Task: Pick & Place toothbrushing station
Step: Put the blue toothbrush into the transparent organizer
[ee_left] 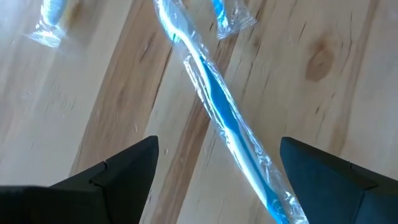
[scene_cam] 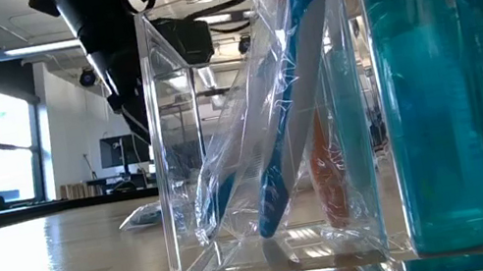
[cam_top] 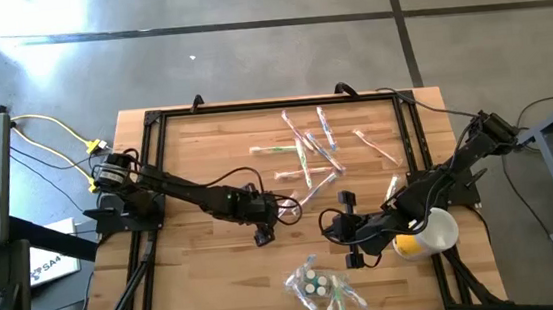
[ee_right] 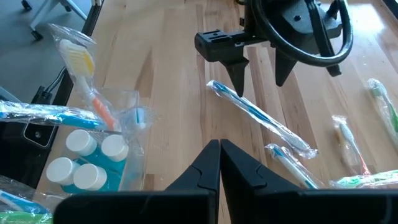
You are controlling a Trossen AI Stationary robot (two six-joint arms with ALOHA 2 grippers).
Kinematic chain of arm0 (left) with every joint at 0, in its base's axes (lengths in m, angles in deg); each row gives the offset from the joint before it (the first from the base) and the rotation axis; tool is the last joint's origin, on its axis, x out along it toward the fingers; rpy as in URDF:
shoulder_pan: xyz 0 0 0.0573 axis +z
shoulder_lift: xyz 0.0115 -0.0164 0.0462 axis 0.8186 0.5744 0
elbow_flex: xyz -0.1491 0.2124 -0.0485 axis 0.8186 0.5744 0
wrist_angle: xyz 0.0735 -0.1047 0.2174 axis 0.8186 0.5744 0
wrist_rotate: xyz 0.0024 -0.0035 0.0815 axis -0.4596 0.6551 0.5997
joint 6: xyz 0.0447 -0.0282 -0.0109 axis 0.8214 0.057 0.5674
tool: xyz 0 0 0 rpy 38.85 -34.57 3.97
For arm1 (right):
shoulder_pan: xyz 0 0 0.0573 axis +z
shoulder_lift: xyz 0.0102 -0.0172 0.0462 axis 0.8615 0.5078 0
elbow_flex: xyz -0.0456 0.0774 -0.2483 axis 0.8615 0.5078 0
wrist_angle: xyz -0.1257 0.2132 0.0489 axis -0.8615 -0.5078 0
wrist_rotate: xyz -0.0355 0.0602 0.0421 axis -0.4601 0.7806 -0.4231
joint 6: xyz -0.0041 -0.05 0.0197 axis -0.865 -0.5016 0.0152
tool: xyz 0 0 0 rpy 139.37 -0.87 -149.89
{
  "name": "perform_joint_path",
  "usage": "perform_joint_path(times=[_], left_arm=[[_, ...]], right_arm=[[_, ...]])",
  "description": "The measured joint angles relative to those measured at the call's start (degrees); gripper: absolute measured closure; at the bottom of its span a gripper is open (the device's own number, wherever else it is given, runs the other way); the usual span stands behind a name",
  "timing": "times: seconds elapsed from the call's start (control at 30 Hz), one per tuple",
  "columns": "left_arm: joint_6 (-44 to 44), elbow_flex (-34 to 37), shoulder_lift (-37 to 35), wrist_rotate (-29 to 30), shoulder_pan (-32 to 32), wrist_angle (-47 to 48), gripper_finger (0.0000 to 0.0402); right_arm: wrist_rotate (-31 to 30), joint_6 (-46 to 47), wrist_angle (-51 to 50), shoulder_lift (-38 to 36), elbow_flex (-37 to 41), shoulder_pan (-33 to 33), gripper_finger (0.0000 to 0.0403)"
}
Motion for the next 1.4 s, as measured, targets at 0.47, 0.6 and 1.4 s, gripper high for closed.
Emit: perform_joint_path(times=[0.47,0.6,1.4], left_arm=[[0.08,3.79,0.0,0.15,0.0,-8.72,0.0073],[-1.29,4.69,0.0,0.66,0.0,-8.85,0.0073],[-1.65,4.66,8.01,0.3,-0.07,-11.53,0.0075]], right_arm=[[0.0,1.67,0.02,0.0,-0.02,0.0,0.0398],[0.0,1.81,0.03,0.0,-0.02,0.0,0.0399],[-0.13,3.2,0.92,0.24,3.56,-0.02,0.0399]])
